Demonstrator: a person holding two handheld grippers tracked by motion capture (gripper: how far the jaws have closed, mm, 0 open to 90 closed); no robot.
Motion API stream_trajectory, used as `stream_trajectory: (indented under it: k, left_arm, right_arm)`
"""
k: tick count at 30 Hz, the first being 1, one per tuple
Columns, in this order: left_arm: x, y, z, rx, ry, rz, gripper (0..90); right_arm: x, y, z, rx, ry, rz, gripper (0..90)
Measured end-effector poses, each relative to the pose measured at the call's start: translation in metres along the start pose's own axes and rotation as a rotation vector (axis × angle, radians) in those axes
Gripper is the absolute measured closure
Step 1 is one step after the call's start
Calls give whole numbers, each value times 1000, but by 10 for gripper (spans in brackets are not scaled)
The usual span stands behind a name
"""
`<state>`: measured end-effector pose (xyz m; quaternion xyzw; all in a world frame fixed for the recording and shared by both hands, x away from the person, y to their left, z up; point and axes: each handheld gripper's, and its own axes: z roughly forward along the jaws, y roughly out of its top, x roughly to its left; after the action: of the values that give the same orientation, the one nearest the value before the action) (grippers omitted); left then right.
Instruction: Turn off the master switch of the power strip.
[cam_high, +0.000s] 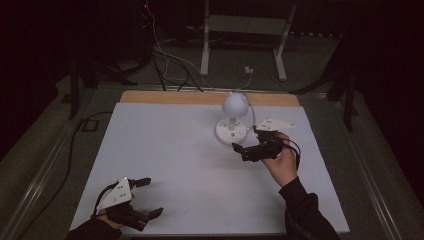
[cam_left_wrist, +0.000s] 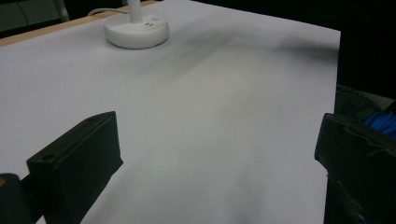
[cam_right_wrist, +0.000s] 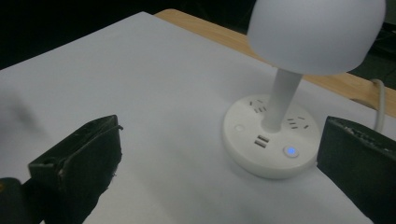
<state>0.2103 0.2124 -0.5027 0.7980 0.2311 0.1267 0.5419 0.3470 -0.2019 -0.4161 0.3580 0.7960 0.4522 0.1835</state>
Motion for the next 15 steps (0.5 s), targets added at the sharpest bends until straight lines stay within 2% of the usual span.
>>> stream_trajectory:
  k: [5,8,15]
  left_arm:
    - [0,0,0,0,-2,0,9]
    - [0,0,0,-1,-3,0,9]
    - [0,0,0,1,-4,0,9]
  right_arm:
    - [-6,3,9,5,-6,20,0]
    - [-8,3,12,4,11,30,0]
    - [-18,5,24,-6,-5,49,0]
